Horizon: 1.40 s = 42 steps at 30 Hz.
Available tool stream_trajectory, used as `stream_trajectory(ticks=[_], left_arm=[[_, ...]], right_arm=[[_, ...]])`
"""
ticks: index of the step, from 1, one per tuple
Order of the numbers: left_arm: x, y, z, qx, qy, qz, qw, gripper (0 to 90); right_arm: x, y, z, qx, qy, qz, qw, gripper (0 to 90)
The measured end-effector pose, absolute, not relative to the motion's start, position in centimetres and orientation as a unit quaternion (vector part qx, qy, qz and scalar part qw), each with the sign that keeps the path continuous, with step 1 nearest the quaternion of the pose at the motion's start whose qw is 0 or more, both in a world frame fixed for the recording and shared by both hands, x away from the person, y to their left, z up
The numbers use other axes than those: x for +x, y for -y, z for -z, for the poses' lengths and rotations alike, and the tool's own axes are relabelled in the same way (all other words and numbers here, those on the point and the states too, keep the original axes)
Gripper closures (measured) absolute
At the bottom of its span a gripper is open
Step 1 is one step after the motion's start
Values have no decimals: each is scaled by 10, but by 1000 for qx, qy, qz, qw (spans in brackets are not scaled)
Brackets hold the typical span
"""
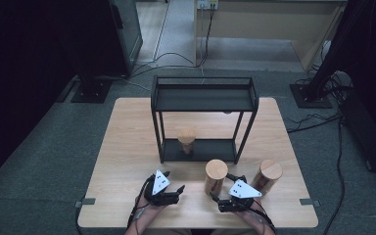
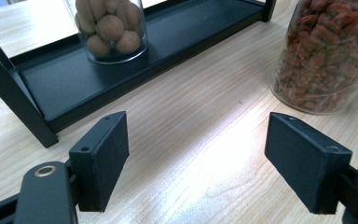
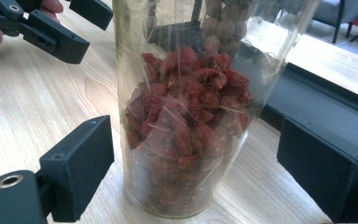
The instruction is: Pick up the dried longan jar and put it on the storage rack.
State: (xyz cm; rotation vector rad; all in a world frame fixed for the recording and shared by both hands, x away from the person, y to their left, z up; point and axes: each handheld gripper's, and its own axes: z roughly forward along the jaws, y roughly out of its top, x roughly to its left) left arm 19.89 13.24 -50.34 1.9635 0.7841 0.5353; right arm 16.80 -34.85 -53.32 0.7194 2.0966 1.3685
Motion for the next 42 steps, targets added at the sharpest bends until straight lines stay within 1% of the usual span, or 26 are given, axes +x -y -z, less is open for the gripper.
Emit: stream_trajectory(ticks=[6, 9, 12, 21, 42], left_arm=[[198, -132, 505, 800, -318, -217, 460, 217], [199, -131, 506, 801, -319, -217, 457, 217], [199, -130, 507, 802, -319, -218, 455, 217], [202, -128, 509, 806, -313, -219, 452, 217], [203, -125, 507, 809, -316, -218, 445, 217]], right_arm=[[170, 348, 532, 265, -779, -506, 258, 107], [173, 349, 531, 270, -779, -512, 242, 107], [173, 348, 531, 269, -778, -512, 244, 107], [178, 350, 530, 291, -773, -518, 222, 107], [180, 349, 533, 306, -757, -540, 206, 107]])
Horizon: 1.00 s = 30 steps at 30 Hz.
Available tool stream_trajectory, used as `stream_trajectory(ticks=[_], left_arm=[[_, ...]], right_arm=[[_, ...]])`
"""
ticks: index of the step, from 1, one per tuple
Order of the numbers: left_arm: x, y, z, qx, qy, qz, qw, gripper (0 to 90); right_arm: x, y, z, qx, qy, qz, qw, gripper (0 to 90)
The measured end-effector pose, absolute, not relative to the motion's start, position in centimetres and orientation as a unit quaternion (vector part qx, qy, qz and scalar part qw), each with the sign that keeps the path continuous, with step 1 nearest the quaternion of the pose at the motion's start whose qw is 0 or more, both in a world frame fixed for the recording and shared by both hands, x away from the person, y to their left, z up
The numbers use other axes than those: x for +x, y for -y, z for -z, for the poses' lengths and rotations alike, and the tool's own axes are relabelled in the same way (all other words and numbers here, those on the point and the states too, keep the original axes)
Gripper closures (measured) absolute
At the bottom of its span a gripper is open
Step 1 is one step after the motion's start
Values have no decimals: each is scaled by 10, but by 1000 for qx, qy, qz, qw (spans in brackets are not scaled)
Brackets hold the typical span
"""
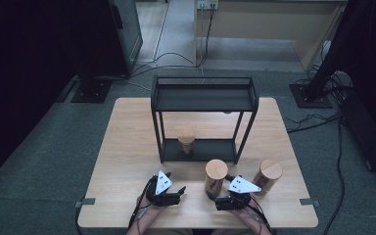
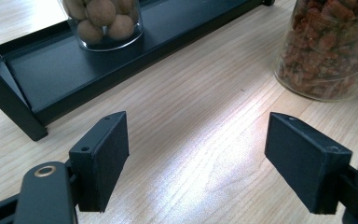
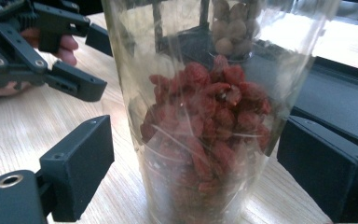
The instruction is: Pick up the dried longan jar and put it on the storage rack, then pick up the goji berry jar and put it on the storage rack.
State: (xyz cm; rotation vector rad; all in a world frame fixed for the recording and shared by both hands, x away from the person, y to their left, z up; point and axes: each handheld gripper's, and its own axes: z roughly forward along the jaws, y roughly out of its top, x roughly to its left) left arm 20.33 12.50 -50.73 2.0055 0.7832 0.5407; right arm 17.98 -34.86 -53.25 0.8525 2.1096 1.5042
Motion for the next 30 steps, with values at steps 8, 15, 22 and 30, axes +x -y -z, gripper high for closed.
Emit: stream_trajectory(ticks=[8, 15, 22, 30], left_arm=[[203, -125, 507, 808, -318, -217, 445, 217], [203, -124, 507, 810, -318, -218, 442, 217], [203, -123, 507, 810, -318, -220, 441, 217], [203, -123, 506, 810, -319, -220, 439, 217]], right_arm=[[180, 347, 532, 304, -755, -544, 205, 107], [179, 349, 532, 305, -749, -551, 208, 107], [177, 350, 527, 297, -749, -552, 214, 107], [177, 343, 530, 306, -740, -560, 212, 107]])
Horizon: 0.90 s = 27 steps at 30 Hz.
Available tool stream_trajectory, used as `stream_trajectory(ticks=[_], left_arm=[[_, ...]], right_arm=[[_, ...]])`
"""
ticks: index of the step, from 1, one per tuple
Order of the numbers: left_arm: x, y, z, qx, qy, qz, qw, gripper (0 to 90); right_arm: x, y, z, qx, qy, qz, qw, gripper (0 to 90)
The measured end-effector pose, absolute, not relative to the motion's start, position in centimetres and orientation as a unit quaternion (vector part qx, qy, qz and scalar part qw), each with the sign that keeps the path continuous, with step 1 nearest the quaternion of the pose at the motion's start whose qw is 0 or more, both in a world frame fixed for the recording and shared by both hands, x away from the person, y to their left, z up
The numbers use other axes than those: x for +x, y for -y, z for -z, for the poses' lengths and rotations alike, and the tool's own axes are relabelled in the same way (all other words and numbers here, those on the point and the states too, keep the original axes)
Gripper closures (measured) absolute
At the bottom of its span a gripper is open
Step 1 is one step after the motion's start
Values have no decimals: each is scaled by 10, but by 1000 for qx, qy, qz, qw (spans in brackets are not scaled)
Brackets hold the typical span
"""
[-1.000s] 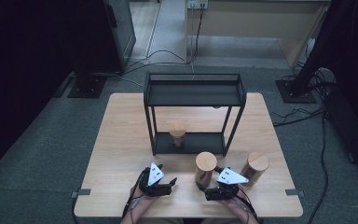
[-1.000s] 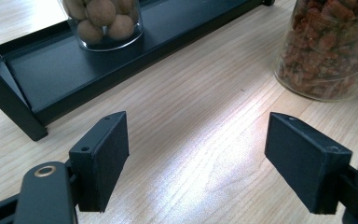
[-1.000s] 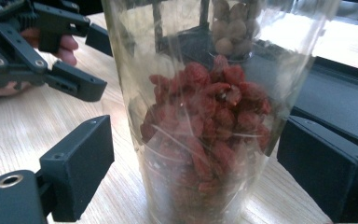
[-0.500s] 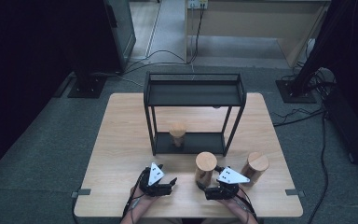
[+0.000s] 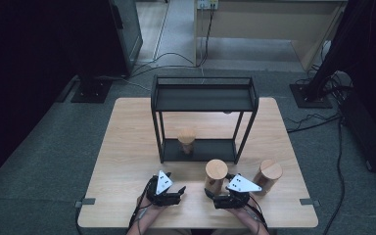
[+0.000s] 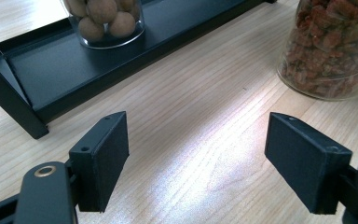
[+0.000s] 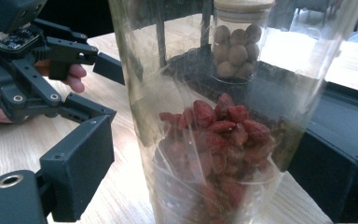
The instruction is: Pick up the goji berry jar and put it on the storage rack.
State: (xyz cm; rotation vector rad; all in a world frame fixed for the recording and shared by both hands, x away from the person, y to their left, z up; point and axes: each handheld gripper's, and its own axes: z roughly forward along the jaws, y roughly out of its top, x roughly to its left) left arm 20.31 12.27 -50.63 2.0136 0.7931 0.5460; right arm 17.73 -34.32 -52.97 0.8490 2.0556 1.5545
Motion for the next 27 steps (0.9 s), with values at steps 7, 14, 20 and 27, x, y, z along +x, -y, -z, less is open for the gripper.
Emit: stream_trajectory(ticks=[7, 14, 20, 27], left_arm=[[203, -121, 506, 812, -318, -222, 437, 217], [203, -120, 506, 812, -318, -223, 435, 217], [203, -120, 506, 813, -318, -222, 435, 217], [203, -120, 506, 812, -321, -220, 435, 217]], right_arm=[[178, 342, 528, 314, -727, -573, 209, 107], [178, 341, 526, 319, -725, -573, 210, 107], [176, 338, 523, 330, -722, -571, 210, 143], [177, 340, 519, 340, -713, -576, 210, 144]])
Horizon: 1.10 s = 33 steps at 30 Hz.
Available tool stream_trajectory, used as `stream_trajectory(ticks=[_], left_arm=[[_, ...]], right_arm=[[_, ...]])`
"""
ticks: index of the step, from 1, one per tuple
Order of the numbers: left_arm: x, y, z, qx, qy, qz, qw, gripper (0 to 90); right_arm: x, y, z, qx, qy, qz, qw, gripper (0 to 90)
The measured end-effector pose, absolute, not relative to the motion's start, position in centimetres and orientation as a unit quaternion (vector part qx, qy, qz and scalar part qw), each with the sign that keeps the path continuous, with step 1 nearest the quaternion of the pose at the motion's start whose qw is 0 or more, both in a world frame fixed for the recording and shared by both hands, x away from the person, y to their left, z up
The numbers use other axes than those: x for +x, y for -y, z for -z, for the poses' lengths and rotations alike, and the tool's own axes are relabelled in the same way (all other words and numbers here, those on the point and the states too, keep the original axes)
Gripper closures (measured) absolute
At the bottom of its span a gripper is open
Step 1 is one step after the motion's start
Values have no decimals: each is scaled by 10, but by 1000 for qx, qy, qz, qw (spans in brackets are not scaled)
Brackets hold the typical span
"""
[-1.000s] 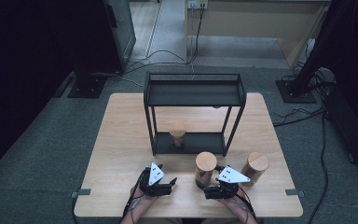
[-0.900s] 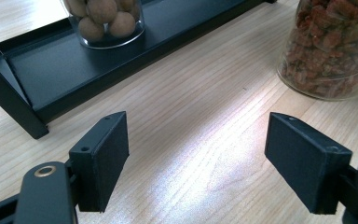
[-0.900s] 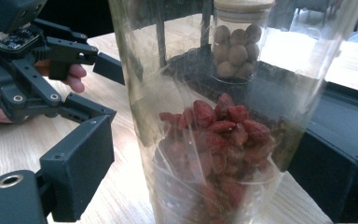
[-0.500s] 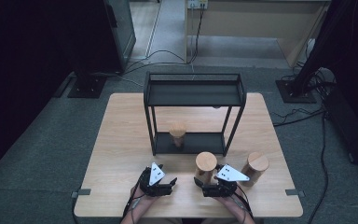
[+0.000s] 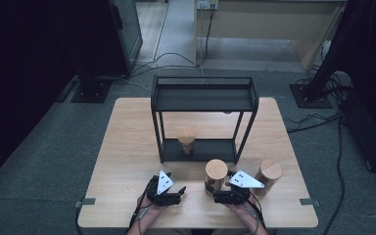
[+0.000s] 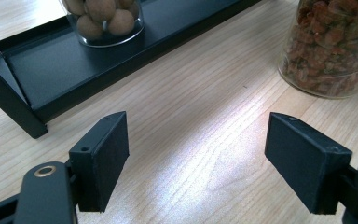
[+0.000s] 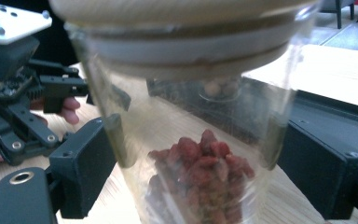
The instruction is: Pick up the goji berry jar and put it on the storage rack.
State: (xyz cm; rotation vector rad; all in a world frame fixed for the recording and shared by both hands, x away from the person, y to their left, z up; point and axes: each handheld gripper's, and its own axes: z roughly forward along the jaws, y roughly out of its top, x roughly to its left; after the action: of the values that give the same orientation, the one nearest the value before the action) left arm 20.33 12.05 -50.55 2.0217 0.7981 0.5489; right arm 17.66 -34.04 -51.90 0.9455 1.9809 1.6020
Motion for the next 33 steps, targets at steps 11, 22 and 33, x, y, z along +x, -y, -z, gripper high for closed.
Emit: stream_trajectory(ticks=[11, 22, 33], left_arm=[[204, -121, 506, 811, -323, -219, 436, 217], [204, -121, 505, 812, -325, -216, 435, 217], [204, -120, 505, 813, -324, -217, 434, 217]], right_arm=[[178, 340, 513, 343, -713, -575, 210, 151], [175, 331, 509, 343, -713, -568, 226, 229], [170, 326, 509, 342, -712, -565, 240, 240]])
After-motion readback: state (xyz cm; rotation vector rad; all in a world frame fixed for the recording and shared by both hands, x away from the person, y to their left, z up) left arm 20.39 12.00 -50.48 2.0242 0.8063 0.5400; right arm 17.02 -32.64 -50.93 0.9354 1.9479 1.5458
